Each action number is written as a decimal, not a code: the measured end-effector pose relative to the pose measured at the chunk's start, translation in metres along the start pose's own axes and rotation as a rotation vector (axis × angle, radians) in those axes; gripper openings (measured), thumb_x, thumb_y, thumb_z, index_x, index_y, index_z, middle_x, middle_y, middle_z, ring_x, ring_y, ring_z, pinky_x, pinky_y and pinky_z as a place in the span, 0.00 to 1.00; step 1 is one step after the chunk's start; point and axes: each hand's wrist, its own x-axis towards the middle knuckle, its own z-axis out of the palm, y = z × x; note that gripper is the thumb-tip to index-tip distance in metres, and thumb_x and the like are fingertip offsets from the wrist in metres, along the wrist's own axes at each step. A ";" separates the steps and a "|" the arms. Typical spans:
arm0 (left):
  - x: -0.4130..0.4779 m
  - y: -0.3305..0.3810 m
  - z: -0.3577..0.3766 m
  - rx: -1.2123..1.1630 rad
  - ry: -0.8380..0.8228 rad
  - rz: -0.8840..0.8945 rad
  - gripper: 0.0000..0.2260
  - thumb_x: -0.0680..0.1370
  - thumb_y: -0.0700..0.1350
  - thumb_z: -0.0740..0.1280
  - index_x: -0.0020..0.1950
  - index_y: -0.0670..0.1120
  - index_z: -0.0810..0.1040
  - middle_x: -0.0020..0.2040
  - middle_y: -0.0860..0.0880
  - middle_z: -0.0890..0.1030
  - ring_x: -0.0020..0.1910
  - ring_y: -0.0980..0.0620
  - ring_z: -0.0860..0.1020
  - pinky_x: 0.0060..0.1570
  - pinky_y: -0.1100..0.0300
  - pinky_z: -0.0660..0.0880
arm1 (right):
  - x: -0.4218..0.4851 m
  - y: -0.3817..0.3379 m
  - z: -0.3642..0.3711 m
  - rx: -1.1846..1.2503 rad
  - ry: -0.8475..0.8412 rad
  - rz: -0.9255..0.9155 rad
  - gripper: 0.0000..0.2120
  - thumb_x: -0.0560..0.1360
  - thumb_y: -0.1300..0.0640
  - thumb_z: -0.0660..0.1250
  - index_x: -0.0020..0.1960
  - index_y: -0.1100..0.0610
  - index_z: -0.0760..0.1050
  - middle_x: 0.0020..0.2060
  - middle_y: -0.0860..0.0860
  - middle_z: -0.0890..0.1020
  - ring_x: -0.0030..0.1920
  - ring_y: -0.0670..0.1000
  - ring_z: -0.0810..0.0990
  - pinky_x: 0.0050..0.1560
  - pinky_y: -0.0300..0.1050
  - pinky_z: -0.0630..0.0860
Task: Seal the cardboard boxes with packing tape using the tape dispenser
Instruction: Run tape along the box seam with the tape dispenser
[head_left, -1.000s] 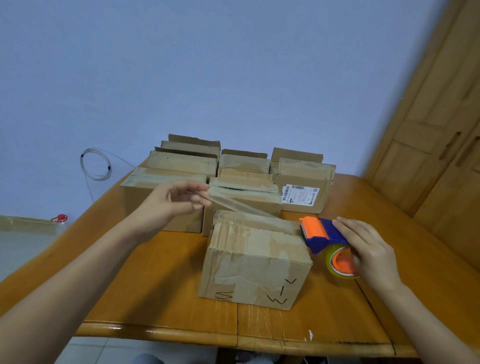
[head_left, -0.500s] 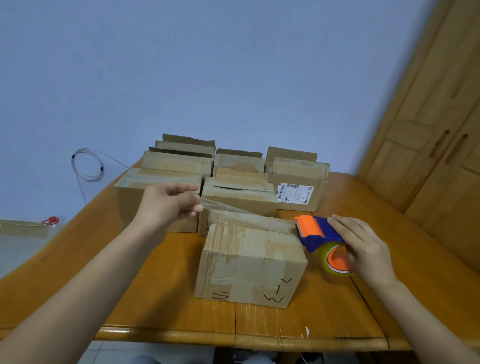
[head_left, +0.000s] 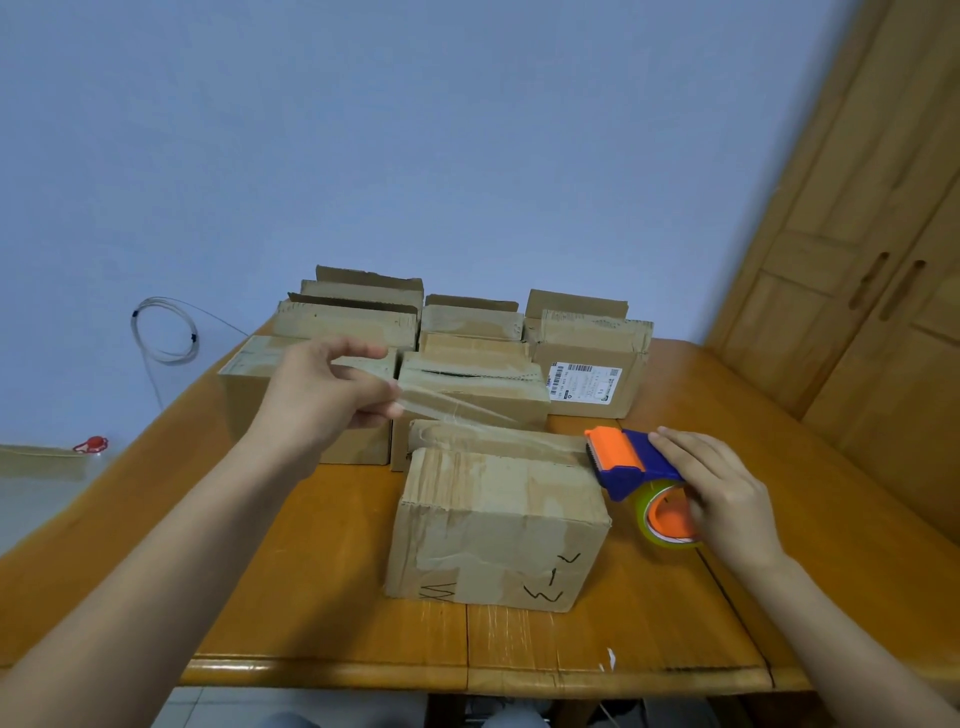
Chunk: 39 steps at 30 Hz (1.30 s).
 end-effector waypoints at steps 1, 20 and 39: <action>-0.001 0.001 0.000 0.001 0.001 0.003 0.16 0.73 0.33 0.72 0.59 0.41 0.77 0.36 0.41 0.84 0.34 0.50 0.84 0.35 0.62 0.81 | 0.000 0.000 0.001 0.002 0.000 0.003 0.38 0.60 0.70 0.78 0.66 0.55 0.67 0.57 0.59 0.80 0.59 0.54 0.72 0.41 0.50 0.80; -0.006 -0.009 -0.005 -0.067 -0.027 -0.043 0.18 0.71 0.32 0.72 0.59 0.43 0.75 0.37 0.42 0.85 0.33 0.51 0.83 0.33 0.63 0.80 | -0.004 0.001 0.008 0.081 -0.008 0.041 0.39 0.61 0.68 0.79 0.67 0.54 0.66 0.59 0.59 0.79 0.61 0.53 0.71 0.43 0.48 0.80; -0.004 -0.078 -0.005 -0.179 -0.031 -0.098 0.18 0.73 0.31 0.70 0.60 0.44 0.75 0.37 0.39 0.84 0.35 0.49 0.83 0.35 0.62 0.80 | -0.015 0.000 0.018 0.098 -0.011 0.110 0.41 0.60 0.72 0.78 0.68 0.54 0.66 0.59 0.59 0.79 0.61 0.53 0.71 0.47 0.45 0.76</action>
